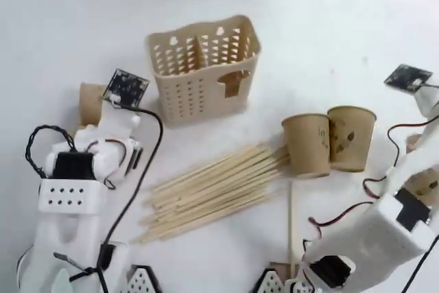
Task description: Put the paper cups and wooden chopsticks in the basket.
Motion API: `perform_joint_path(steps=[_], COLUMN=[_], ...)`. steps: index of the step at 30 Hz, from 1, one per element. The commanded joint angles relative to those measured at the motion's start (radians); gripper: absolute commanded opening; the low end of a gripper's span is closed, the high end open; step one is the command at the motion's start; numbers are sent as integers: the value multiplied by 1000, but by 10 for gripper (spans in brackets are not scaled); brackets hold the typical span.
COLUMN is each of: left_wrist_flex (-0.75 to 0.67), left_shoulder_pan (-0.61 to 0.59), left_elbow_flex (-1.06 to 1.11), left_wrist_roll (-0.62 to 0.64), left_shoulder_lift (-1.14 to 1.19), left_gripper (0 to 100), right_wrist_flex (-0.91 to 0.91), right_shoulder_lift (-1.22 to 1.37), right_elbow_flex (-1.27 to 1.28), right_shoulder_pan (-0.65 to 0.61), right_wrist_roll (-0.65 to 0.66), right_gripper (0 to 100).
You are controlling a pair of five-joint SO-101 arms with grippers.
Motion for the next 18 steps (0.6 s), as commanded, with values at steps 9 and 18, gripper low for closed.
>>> perform_joint_path(steps=[9, 18], left_wrist_flex=[-89, -84], left_shoulder_pan=[-12, -12], left_elbow_flex=[37, 37], left_wrist_roll=[75, 75], left_shoulder_lift=[-35, -35], left_gripper=[147, 147], right_wrist_flex=[1, -249], right_shoulder_lift=[-447, -526], right_elbow_flex=[-276, -423], right_shoulder_pan=[-449, -984], right_wrist_roll=[-770, -1163], right_gripper=[18, 18])
